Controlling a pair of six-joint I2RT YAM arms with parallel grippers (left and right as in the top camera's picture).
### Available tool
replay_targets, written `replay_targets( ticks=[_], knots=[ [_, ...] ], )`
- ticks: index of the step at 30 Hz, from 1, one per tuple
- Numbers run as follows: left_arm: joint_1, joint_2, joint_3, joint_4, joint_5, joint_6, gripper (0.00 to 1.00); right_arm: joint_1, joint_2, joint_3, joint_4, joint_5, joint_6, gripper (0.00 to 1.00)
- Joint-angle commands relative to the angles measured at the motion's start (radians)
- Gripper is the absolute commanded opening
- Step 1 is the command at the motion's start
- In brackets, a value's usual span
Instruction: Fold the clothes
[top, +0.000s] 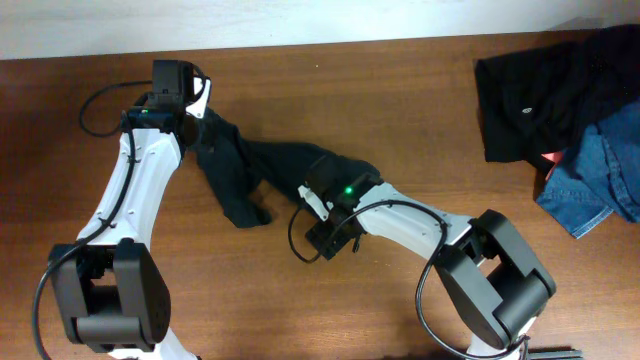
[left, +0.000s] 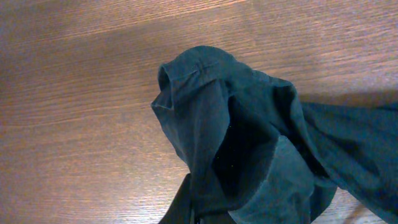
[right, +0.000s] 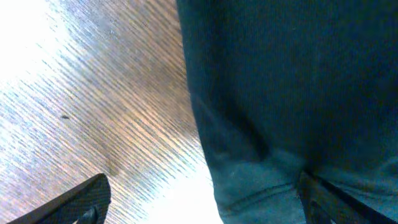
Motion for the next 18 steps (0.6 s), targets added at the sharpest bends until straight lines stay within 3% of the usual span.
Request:
replay_targets(
  ticks=[1, 6, 18],
  knots=[
    [0.002, -0.006, 0.005, -0.006, 0.011, -0.013, 0.01, 0.045, 0.004, -0.011, -0.001, 0.085, 0.028, 0.92],
    [0.003, -0.006, 0.005, -0.012, 0.011, -0.013, 0.01, 0.109, 0.002, -0.011, 0.001, 0.235, 0.106, 0.93],
    [0.003, -0.006, 0.005, -0.014, 0.011, -0.013, 0.01, 0.118, -0.043, -0.011, 0.002, 0.218, 0.123, 0.94]
  ],
)
